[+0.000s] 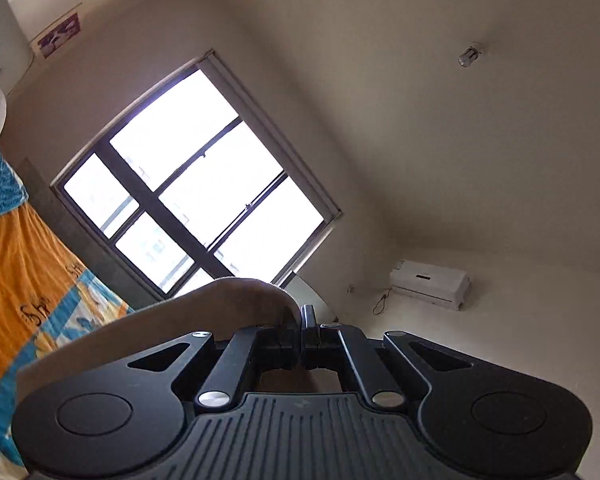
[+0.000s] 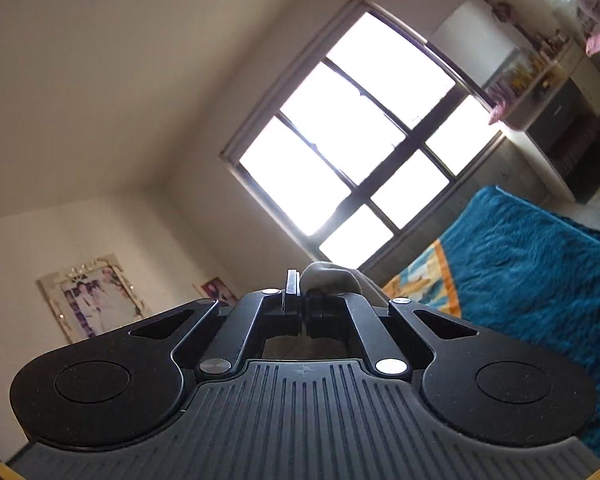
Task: Fold clothes
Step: 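Lift the sweatshirt high with both tools and shake it open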
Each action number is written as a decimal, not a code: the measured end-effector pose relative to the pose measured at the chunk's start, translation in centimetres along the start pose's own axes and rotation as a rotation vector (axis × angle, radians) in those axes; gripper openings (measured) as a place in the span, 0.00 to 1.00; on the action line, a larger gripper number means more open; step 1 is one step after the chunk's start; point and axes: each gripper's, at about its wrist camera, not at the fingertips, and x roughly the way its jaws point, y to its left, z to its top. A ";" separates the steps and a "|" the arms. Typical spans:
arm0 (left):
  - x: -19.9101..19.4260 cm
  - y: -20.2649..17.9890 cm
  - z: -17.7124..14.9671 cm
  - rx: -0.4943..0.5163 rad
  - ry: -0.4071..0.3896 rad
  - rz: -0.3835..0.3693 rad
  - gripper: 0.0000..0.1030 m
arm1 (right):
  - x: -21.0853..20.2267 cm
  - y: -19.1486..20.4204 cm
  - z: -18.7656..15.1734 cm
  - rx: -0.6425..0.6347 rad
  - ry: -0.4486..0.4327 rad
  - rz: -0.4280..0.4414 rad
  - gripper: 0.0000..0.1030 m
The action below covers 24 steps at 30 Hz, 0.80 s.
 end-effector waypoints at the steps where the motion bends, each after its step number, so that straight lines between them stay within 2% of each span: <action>1: 0.2 -0.3 0.5 0.008 -0.007 0.006 0.00 | -0.2 0.9 0.4 -0.021 -0.020 0.005 0.01; 3: 0.4 -1.0 1.2 0.026 -0.024 -0.001 0.00 | -0.1 1.7 1.2 -0.044 -0.019 -0.010 0.01; 7: 0.4 -2.4 1.4 0.086 -0.062 -0.015 0.00 | -1.6 4.9 2.5 -0.110 -0.113 0.061 0.01; 8: 0.4 -2.8 1.4 0.101 -0.071 -0.018 0.00 | -1.3 5.5 2.6 -0.142 -0.098 0.038 0.01; 10: 0.4 -3.3 1.3 0.126 -0.088 -0.025 0.00 | -0.6 5.4 2.9 -0.127 -0.072 0.027 0.01; 14: -0.2 -4.1 1.5 0.152 -0.122 -0.035 0.00 | -1.9 6.0 3.6 -0.134 -0.134 0.073 0.01; 24: -3.5 -5.6 1.0 0.167 -0.126 -0.049 0.00 | -5.6 7.7 2.7 -0.214 -0.142 0.058 0.01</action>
